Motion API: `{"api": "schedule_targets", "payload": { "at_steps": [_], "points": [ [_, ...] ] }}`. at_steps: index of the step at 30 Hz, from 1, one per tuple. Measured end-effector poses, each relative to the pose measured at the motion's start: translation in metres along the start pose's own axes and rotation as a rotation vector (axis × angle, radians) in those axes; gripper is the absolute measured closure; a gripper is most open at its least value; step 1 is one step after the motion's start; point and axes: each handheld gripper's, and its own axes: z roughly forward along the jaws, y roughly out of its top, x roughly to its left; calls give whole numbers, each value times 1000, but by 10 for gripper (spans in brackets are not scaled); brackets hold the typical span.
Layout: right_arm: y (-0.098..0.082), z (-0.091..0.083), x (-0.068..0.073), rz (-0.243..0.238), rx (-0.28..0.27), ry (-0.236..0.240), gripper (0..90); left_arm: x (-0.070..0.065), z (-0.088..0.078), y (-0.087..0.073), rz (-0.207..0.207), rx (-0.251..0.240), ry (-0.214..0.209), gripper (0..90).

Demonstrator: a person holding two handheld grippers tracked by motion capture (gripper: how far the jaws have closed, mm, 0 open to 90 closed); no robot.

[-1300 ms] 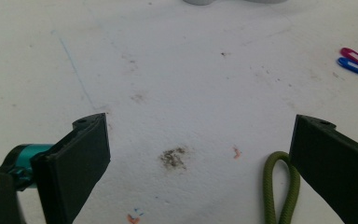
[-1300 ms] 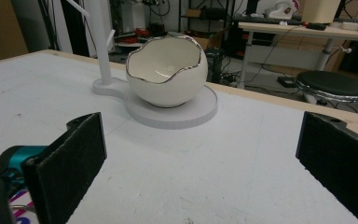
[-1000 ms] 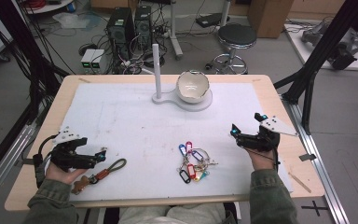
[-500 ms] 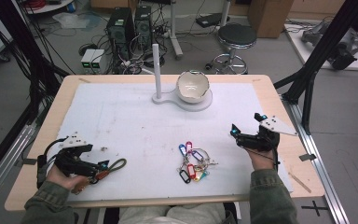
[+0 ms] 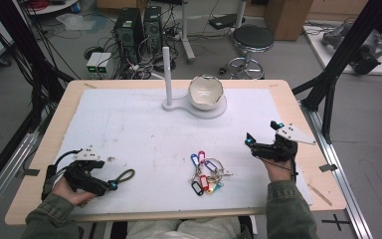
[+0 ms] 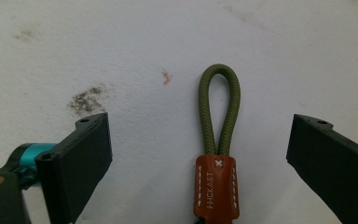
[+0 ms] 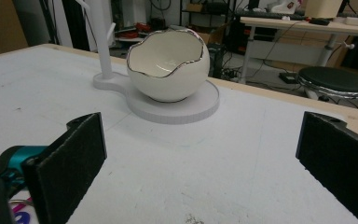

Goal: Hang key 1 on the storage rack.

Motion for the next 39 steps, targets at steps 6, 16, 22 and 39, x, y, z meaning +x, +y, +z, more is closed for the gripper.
{"api": "schedule_targets", "payload": {
  "at_steps": [6, 16, 22, 39],
  "points": [
    [0, 1, 0, -3, 1, 1, 6, -1, 3, -1, 9, 33, -17, 75],
    [0, 0, 0, 10, 4, 9, 6, -3, 5, -4, 29, 87, -46, 156],
    [-1, 1, 0, 0, 5, 7, 6, -5, 5, -3, 46, 97, -40, 217],
    [-1, 2, 0, -1, 6, 3, 6, -10, 7, -3, 77, 150, -44, 606]
  ]
}}
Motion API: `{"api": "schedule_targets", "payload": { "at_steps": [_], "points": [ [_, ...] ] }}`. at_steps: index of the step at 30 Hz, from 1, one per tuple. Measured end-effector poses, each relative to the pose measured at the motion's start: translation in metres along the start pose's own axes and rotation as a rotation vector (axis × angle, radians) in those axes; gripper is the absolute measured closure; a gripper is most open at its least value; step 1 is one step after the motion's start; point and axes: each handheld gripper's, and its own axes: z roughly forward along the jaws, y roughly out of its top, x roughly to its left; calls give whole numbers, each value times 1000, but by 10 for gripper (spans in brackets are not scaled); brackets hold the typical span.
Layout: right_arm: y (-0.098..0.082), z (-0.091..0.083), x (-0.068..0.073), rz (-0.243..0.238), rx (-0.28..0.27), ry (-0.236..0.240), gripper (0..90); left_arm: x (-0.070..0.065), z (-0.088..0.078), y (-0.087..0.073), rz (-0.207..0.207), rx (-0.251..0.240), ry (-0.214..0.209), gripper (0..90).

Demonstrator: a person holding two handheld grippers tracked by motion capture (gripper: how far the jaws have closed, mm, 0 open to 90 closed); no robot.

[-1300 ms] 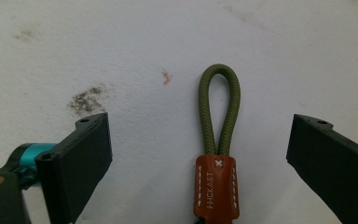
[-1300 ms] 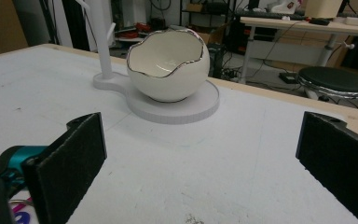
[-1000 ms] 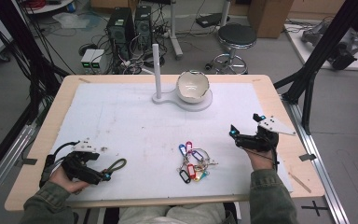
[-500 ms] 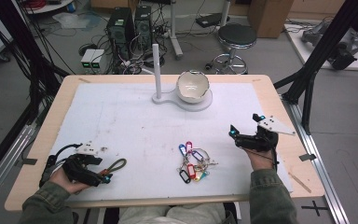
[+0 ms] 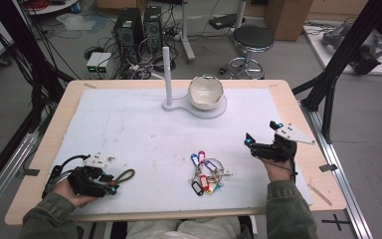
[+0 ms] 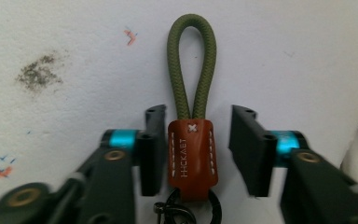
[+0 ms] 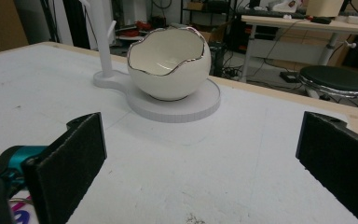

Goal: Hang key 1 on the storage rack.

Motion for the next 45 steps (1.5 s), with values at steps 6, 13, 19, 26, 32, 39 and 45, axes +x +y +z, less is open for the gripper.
{"api": "schedule_targets", "payload": {
  "at_steps": [6, 13, 19, 26, 32, 39, 45],
  "points": [
    [0, 0, 0, 2, -2, 0, 6, 2, -2, 0, -19, 5, 19, 698],
    [0, -1, -1, 9, -4, 2, 6, 7, -2, 1, -44, -23, 3, 710],
    [0, -1, -2, 11, -4, 7, 7, 15, -3, 5, -103, -45, -61, 717],
    [0, -1, -2, 9, -8, 3, 7, 18, -9, 12, -102, -89, -38, 723],
    [0, -1, -1, 12, -2, 7, 7, 27, -15, 19, -154, -122, 10, 728],
    [0, -1, 2, 3, 2, 12, 7, 31, -22, 43, -138, -162, 3, 729],
    [0, -1, 1, 1, -1, 6, 6, 34, -29, 69, -108, -168, 22, 729]
  ]
}}
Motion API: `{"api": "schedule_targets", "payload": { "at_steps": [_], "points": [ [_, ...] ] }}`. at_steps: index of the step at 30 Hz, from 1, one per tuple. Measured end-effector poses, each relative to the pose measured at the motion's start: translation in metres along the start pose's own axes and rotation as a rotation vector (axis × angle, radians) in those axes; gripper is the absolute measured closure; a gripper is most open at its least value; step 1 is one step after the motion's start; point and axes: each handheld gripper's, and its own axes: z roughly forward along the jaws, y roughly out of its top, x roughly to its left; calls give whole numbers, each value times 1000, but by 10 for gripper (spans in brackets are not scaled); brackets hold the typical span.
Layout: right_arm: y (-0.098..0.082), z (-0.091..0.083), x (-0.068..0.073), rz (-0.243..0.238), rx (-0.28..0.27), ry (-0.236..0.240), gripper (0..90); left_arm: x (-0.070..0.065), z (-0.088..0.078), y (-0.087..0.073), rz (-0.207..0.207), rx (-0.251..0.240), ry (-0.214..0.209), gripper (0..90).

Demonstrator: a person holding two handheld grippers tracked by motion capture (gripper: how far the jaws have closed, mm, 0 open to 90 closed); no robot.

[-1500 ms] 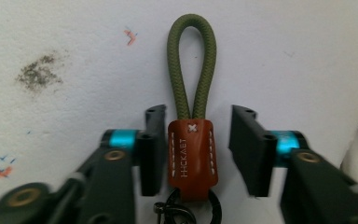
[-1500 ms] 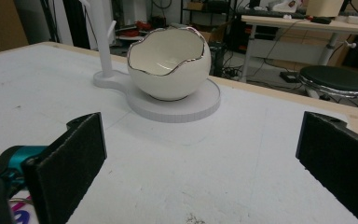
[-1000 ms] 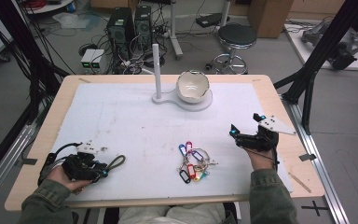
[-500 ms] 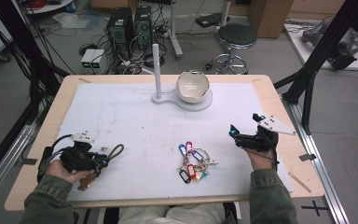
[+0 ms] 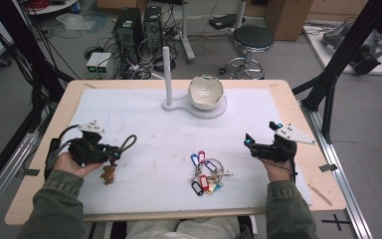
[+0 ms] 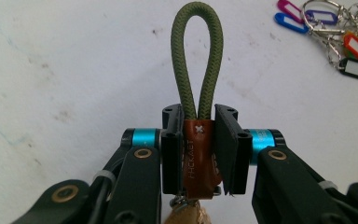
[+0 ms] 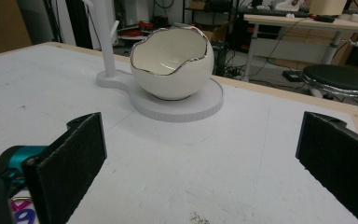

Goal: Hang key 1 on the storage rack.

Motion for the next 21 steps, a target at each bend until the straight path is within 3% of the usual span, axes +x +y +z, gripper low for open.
{"api": "schedule_targets", "payload": {
  "at_steps": [10, 15, 21],
  "points": [
    [0, -1, -1, 22, -1, 4, 6, 14, -3, 21, -15, -6, 20, 729],
    [0, -1, -2, 22, -8, 11, 6, 26, -2, 26, -62, -13, 14, 728],
    [0, -1, -1, 14, -8, 16, 6, 32, -5, 37, -65, -24, 46, 728]
  ]
}}
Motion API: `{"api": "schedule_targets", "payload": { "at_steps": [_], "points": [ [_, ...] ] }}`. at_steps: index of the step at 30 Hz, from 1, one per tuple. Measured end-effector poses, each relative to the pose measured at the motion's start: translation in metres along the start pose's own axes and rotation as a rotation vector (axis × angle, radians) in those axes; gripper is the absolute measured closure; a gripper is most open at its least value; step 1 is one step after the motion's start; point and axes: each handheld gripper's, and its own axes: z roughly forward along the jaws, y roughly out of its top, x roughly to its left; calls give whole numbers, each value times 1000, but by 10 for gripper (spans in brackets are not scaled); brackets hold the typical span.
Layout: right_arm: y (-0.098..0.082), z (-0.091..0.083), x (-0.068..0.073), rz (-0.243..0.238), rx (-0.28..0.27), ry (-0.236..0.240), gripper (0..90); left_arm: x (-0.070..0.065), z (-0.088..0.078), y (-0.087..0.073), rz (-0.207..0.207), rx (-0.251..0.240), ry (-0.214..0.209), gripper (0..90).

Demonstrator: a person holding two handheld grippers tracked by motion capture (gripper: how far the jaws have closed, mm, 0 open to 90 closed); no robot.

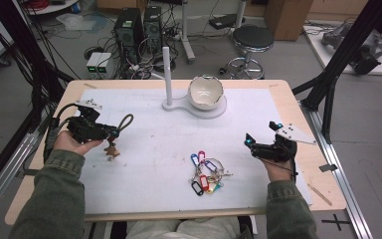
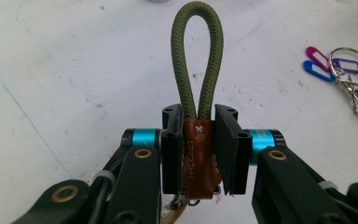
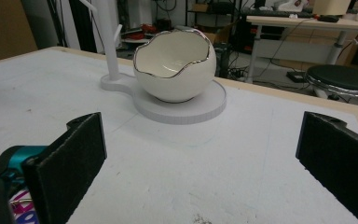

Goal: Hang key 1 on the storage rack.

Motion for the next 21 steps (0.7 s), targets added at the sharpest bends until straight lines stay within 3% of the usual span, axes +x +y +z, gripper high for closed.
{"api": "schedule_targets", "payload": {
  "at_steps": [11, 17, 21],
  "points": [
    [0, 0, 0, 1, -1, -4, 6, 8, -3, 27, 17, 5, 37, 728],
    [0, -1, -1, 3, -1, -11, 6, 17, -3, 44, -3, 3, 24, 728],
    [0, -1, -2, 10, -5, -21, 6, 23, -3, 57, -25, 11, 45, 728]
  ]
}}
